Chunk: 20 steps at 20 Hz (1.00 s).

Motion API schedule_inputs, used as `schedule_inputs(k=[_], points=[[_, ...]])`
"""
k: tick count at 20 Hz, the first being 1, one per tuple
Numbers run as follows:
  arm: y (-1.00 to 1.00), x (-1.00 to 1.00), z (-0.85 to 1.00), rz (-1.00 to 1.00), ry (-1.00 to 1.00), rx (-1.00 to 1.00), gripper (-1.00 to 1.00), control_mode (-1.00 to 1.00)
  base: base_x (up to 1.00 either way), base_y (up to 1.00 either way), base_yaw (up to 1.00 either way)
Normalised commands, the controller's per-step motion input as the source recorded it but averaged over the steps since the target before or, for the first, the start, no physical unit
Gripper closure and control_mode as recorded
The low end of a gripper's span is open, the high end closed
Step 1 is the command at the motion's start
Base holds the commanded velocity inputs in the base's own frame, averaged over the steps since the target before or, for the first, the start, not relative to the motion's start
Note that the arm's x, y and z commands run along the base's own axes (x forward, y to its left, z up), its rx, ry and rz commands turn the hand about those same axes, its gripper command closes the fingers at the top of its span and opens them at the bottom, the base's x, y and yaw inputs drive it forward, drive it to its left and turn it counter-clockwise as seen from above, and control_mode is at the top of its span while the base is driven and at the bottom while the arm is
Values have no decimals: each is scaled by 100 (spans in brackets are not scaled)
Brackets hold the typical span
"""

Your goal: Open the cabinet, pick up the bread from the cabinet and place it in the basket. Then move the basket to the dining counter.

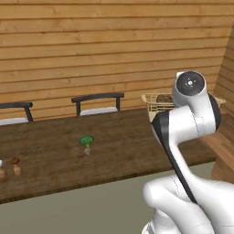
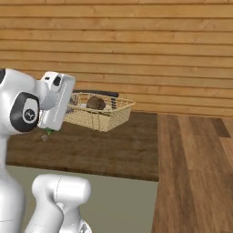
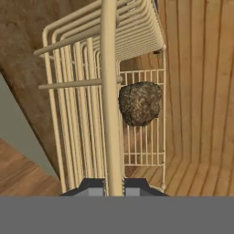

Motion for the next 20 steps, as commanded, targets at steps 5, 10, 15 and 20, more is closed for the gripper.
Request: schedule_inputs(k=[5, 10, 15, 20], points=[[4, 100, -94, 15, 16, 1, 100, -100, 0, 0, 0], [1, 100, -83, 7, 18, 0, 100, -100, 0, 0, 0], [0, 85, -75, 0, 15, 0, 100, -100, 0, 0, 0], [0, 34, -72, -3, 17, 0, 100, -100, 0, 0, 0]])
